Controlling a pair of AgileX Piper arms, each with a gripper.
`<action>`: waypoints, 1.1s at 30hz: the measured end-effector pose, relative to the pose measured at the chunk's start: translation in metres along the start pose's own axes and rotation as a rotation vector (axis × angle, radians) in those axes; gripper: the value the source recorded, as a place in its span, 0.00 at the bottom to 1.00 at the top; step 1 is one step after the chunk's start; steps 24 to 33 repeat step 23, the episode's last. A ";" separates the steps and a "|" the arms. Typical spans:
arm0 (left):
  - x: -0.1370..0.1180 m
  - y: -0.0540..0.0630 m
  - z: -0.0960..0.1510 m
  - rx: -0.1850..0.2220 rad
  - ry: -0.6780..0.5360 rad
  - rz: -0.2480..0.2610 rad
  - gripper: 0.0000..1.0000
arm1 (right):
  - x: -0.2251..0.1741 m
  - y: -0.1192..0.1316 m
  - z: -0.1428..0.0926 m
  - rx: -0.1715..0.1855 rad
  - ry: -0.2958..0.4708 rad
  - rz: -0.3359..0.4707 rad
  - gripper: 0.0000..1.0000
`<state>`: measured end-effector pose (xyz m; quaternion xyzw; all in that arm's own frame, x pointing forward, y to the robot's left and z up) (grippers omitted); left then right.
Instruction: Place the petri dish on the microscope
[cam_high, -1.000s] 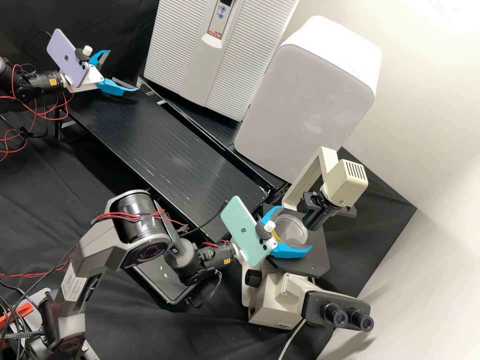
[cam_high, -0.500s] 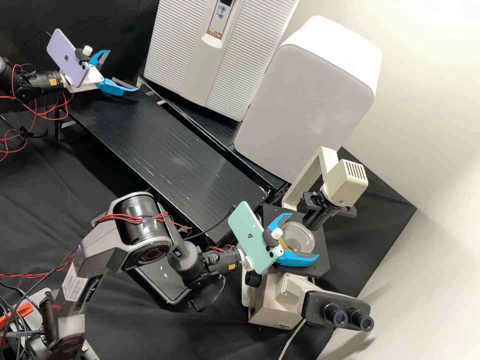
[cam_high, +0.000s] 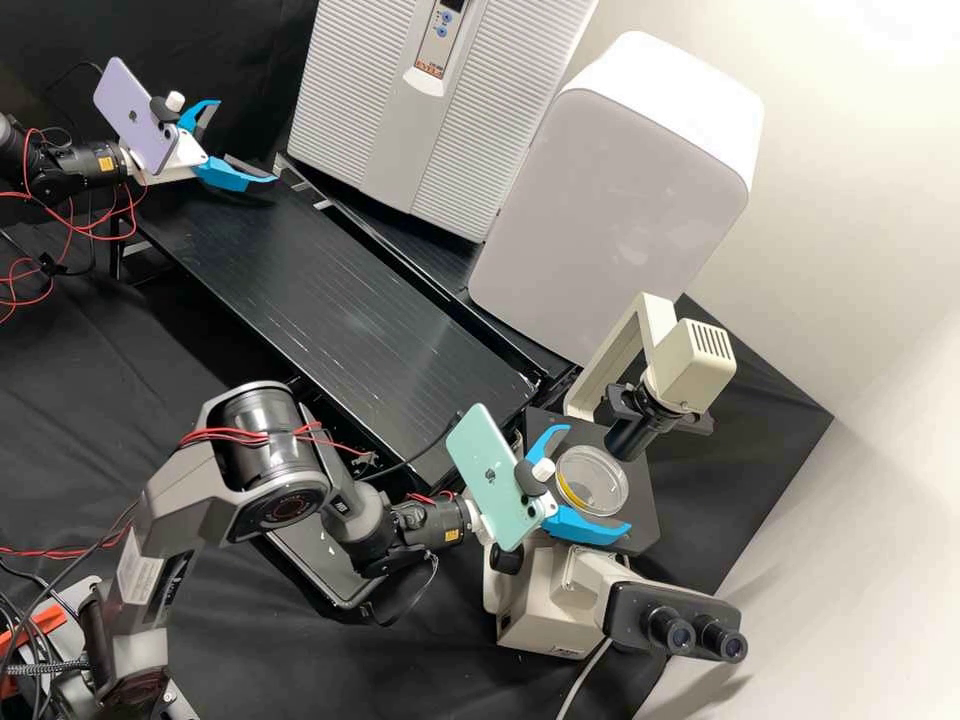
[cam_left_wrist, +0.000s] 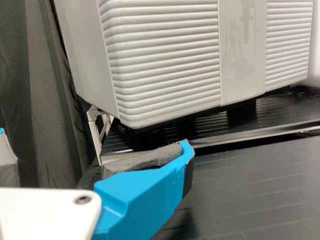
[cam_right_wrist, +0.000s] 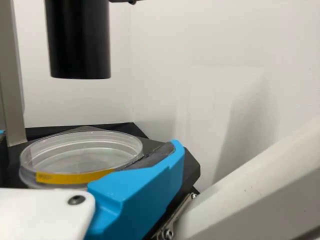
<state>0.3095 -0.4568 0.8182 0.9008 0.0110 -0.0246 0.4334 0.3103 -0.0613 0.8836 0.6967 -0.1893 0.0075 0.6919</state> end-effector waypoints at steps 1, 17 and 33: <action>0.000 0.000 0.000 0.000 0.000 0.000 1.00 | -0.002 0.000 0.000 0.000 0.000 0.000 1.00; 0.000 0.000 0.000 0.000 0.000 0.000 1.00 | -0.064 0.012 -0.016 0.085 0.141 0.005 1.00; 0.000 0.000 0.000 0.000 0.000 0.000 1.00 | -0.083 0.023 -0.022 0.158 0.199 0.006 1.00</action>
